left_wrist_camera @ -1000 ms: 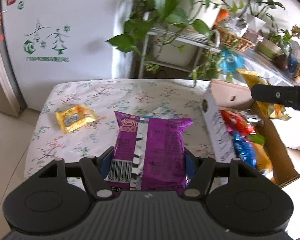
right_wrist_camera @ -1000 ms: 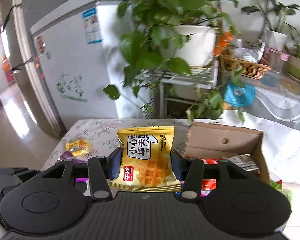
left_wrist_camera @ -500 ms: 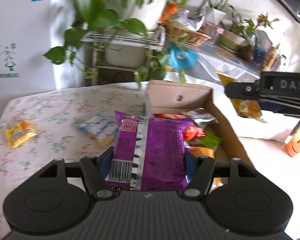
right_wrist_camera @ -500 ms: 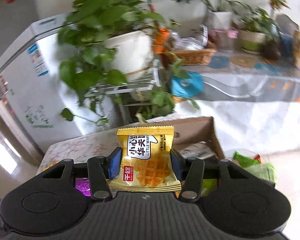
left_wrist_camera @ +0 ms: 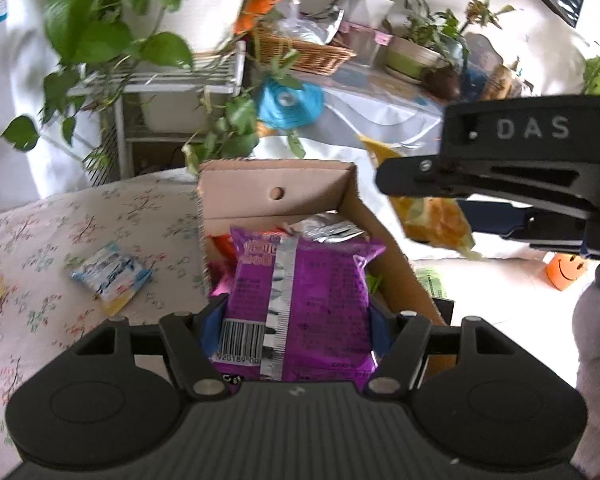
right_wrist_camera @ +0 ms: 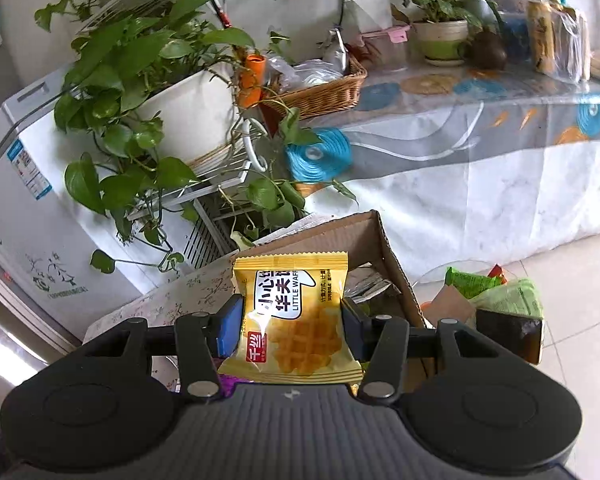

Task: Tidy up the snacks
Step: 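Open both grippers to drop the bags into the box, then withdraw both grippers from the box toward the last two snacks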

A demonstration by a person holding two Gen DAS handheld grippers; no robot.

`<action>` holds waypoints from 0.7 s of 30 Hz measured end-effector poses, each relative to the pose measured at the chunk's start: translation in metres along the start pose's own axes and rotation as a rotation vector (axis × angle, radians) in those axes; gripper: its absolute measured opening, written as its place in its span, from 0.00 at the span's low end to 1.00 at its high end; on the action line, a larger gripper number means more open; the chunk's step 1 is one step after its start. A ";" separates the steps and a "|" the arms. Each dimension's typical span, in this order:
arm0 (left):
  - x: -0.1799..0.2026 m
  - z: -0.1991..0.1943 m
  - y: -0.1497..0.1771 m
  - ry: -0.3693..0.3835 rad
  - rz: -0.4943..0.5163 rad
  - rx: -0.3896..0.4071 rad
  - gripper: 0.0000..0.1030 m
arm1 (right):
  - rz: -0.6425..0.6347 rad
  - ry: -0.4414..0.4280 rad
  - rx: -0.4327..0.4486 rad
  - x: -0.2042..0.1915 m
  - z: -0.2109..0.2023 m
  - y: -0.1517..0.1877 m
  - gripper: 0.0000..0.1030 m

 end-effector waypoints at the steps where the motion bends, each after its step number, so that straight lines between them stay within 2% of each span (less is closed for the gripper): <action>1: 0.003 0.002 -0.002 0.003 0.011 0.001 0.66 | 0.012 0.006 -0.001 0.002 0.001 0.000 0.57; 3: 0.007 0.003 -0.006 0.007 0.023 0.009 0.68 | 0.028 0.024 0.004 0.006 0.002 -0.002 0.58; 7: 0.012 -0.002 -0.014 0.020 0.038 0.039 0.78 | 0.071 0.024 0.008 0.010 0.002 -0.004 0.67; 21: -0.014 -0.017 -0.014 -0.019 0.014 0.050 0.78 | 0.050 0.002 -0.004 -0.005 0.007 -0.001 0.74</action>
Point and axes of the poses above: each gripper's, at about its wrist camera, not at the fingertips, and z roughly the way its jaws point, x to its right, y to its underside, the point moved 10 cm from there along z, roughly the way its jaws point, and after that the axes turned 5 degrees about y, right-handed, at the moved point
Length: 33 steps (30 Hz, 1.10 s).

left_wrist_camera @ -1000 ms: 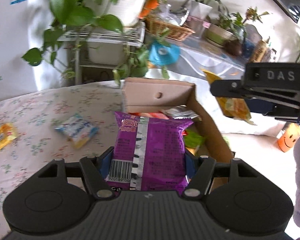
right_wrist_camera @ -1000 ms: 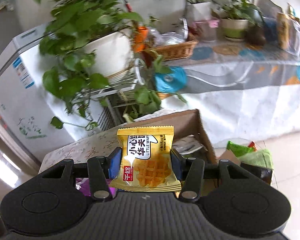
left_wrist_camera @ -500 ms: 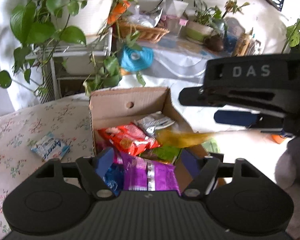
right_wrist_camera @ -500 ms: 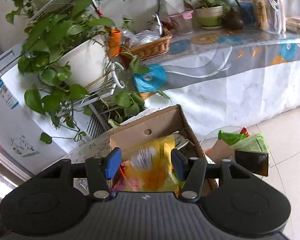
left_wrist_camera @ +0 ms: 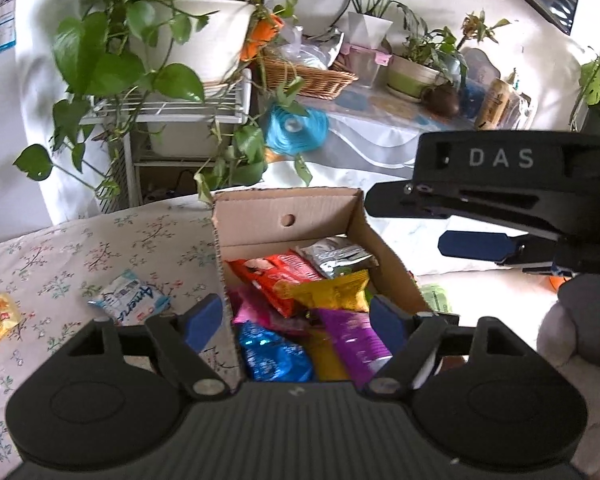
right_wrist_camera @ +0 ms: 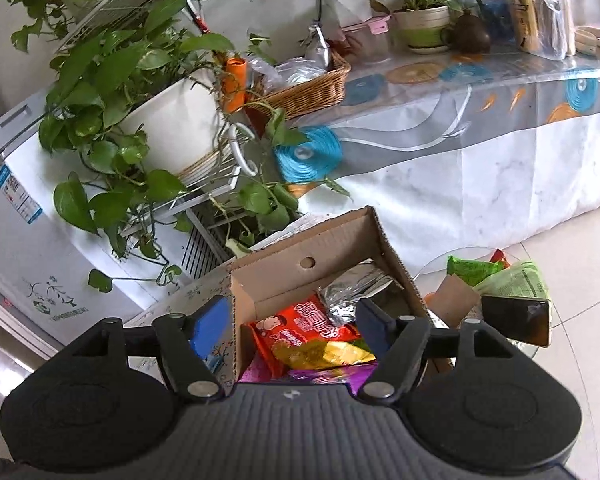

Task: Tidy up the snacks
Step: 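Withdraw both grippers from the box toward the last two snacks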

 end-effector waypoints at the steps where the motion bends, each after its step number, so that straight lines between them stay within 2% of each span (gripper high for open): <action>1: -0.003 -0.001 0.001 -0.003 -0.002 -0.001 0.78 | -0.007 -0.004 -0.003 -0.003 0.001 0.001 0.75; 33: -0.139 -0.034 0.024 -0.159 -0.078 -0.051 0.81 | -0.178 -0.061 -0.088 -0.080 0.035 0.032 0.80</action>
Point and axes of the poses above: each gripper's, at about its wrist camera, not at the fingertips, and z roughly the way its jaws point, x to its right, y to its underside, the point moved 10 cm from there along z, roughly the way its jaws point, and after that the axes turned 5 degrees about y, right-handed, at the moved point
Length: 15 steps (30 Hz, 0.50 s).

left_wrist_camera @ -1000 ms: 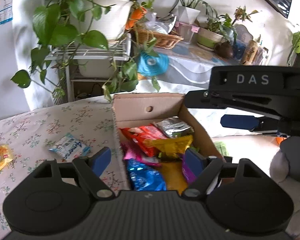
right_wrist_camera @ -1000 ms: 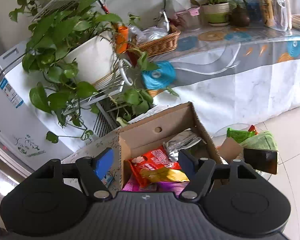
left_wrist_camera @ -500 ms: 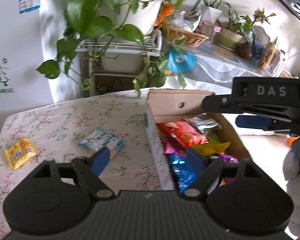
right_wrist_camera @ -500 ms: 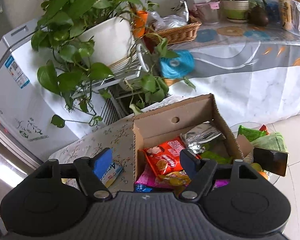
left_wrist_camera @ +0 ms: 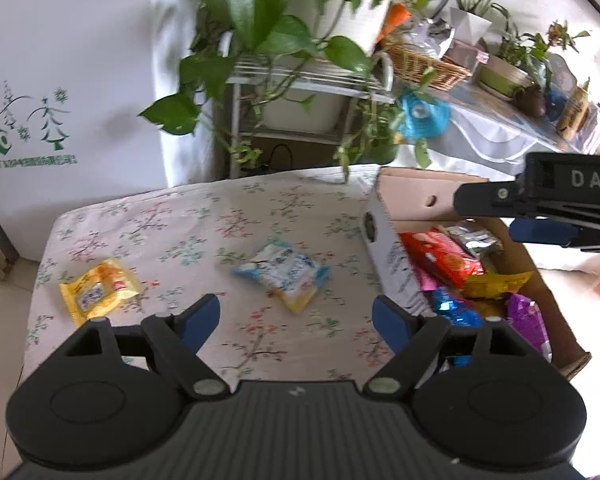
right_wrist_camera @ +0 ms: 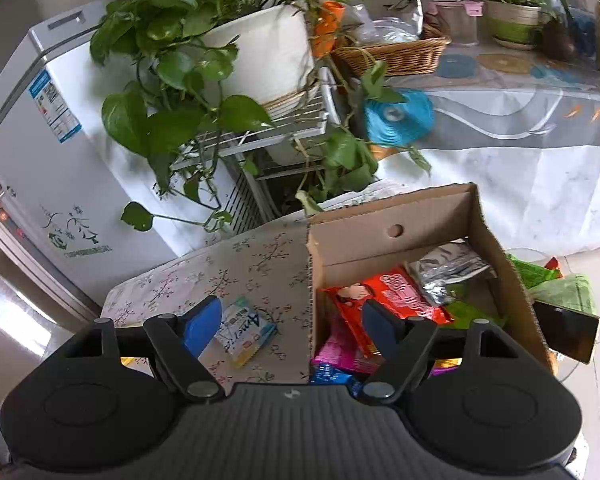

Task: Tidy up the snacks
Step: 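Withdraw both grippers from the box toward the last two snacks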

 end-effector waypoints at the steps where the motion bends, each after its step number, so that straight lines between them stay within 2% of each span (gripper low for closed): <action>1: -0.006 0.000 0.000 -0.007 -0.002 -0.001 0.81 | -0.004 -0.004 0.001 -0.003 0.001 0.000 0.80; 9: -0.067 -0.004 0.000 -0.076 -0.045 -0.005 0.81 | -0.042 -0.042 0.001 -0.027 0.012 0.002 0.80; 15: -0.116 -0.002 0.003 -0.119 -0.141 -0.008 0.81 | -0.072 -0.069 -0.018 -0.046 0.022 0.009 0.80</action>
Point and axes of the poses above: each gripper's, at about its wrist camera, not at the fingertips, and z roughly the way its jaws point, x to its right, y to its underside, the point moved 10 cm from there along z, roughly the way its jaws point, and after that the axes turned 5 degrees about y, right-handed, at the moved point
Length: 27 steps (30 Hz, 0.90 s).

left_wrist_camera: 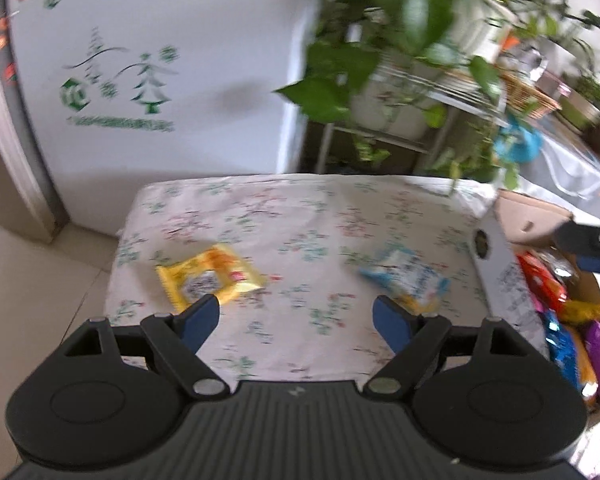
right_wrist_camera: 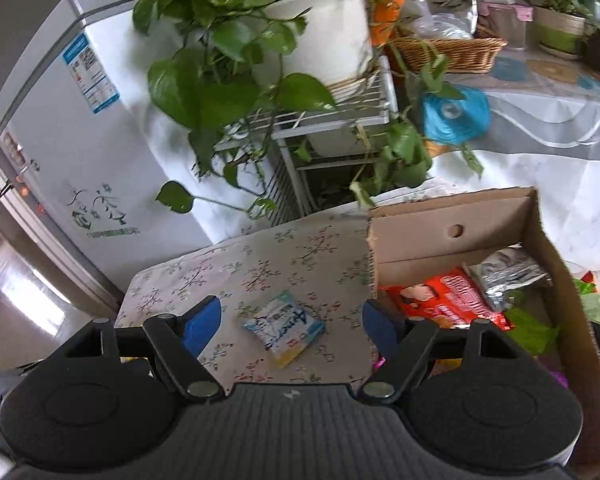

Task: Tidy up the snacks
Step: 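Withdraw both grippers from the box toward the last two snacks, then grasp the yellow cake bag with the left gripper while the right gripper grasps the white Amerio bag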

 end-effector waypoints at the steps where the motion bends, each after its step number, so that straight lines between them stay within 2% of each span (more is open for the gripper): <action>1: -0.007 0.001 -0.001 -0.011 -0.003 0.001 0.81 | -0.008 -0.002 -0.004 -0.003 0.003 0.001 0.80; 6: -0.038 0.010 -0.008 -0.041 0.004 0.013 0.81 | -0.061 -0.044 -0.025 -0.020 0.015 0.006 0.80; 10: -0.052 0.024 -0.009 -0.038 0.073 0.005 0.81 | -0.130 -0.084 -0.036 -0.035 0.026 0.013 0.81; 14: -0.054 0.039 -0.009 0.033 0.119 -0.016 0.81 | -0.172 -0.108 -0.062 -0.046 0.040 0.022 0.81; 19: -0.050 0.055 -0.011 0.080 0.245 -0.019 0.81 | -0.251 -0.148 -0.071 -0.062 0.058 0.031 0.81; 27: -0.047 0.081 -0.008 0.142 0.347 -0.059 0.81 | -0.250 -0.110 -0.087 -0.060 0.094 0.033 0.81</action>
Point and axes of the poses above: each gripper's, at about its wrist camera, not at the fingertips, and z roughly the way its jaws point, x to its right, y to its underside, the point moved 10 cm from there along z, roughly the way its jaws point, and after that the axes turned 5 degrees about y, right-handed, at the moved point
